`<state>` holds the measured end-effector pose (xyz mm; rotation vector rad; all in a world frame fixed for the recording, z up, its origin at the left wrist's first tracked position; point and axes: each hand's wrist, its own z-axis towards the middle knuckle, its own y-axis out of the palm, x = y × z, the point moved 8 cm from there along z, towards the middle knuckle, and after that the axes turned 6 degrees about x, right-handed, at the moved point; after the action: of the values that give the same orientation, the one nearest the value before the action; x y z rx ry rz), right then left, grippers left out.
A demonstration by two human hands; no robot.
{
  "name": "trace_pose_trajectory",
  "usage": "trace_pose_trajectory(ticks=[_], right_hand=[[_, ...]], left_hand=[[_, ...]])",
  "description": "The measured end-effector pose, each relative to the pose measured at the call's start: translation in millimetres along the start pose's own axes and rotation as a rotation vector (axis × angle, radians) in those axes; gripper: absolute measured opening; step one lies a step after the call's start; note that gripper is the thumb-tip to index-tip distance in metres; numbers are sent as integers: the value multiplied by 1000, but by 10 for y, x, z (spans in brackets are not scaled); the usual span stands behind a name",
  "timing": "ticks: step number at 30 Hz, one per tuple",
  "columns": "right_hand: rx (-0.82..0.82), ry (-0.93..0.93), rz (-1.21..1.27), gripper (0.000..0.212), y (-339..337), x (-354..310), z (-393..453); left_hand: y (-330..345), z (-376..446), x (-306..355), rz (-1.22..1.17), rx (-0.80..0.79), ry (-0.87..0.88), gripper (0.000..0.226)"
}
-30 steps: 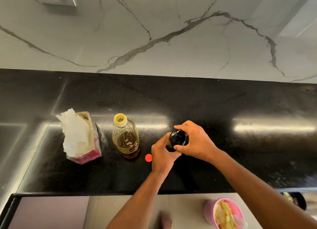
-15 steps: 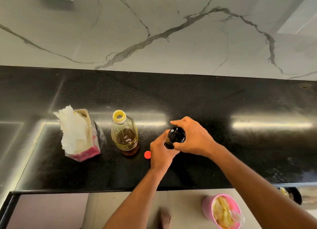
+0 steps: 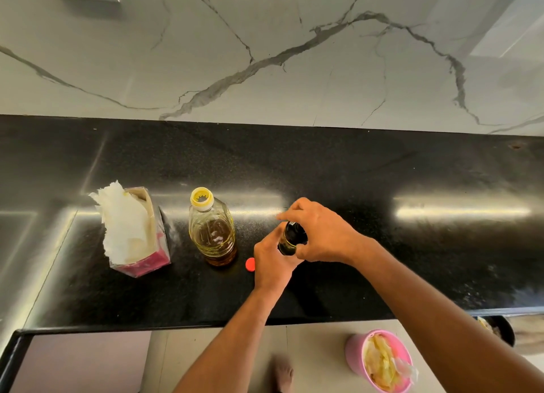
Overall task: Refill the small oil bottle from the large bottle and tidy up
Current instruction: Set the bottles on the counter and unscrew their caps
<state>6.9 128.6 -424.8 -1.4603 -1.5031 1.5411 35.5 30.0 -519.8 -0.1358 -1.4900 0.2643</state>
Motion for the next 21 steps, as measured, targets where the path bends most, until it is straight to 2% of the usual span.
trace_pose_trajectory(ticks=[2, 6, 8, 11, 15, 17, 21], right_hand=[[85, 69, 16, 77, -57, 18, 2], [184, 349, -150, 59, -148, 95, 11], [173, 349, -160, 48, -138, 61, 26], [142, 235, -141, 39, -136, -22, 52], [-11, -4, 8, 58, -20, -125, 28], [42, 30, 79, 66, -40, -110, 10], [176, 318, -97, 60, -115, 27, 9]], left_hand=[[-5, -8, -13, 7, 1, -11, 47], [-12, -31, -42, 8, 20, -44, 40], [-17, -31, -27, 7, 11, -32, 40], [-21, -32, -17, 0, -15, -21, 40], [-46, -43, -28, 15, -5, -24, 48], [-54, -51, -15, 13, -2, -21, 44], [-80, -60, -38, 10, 28, -45, 38]])
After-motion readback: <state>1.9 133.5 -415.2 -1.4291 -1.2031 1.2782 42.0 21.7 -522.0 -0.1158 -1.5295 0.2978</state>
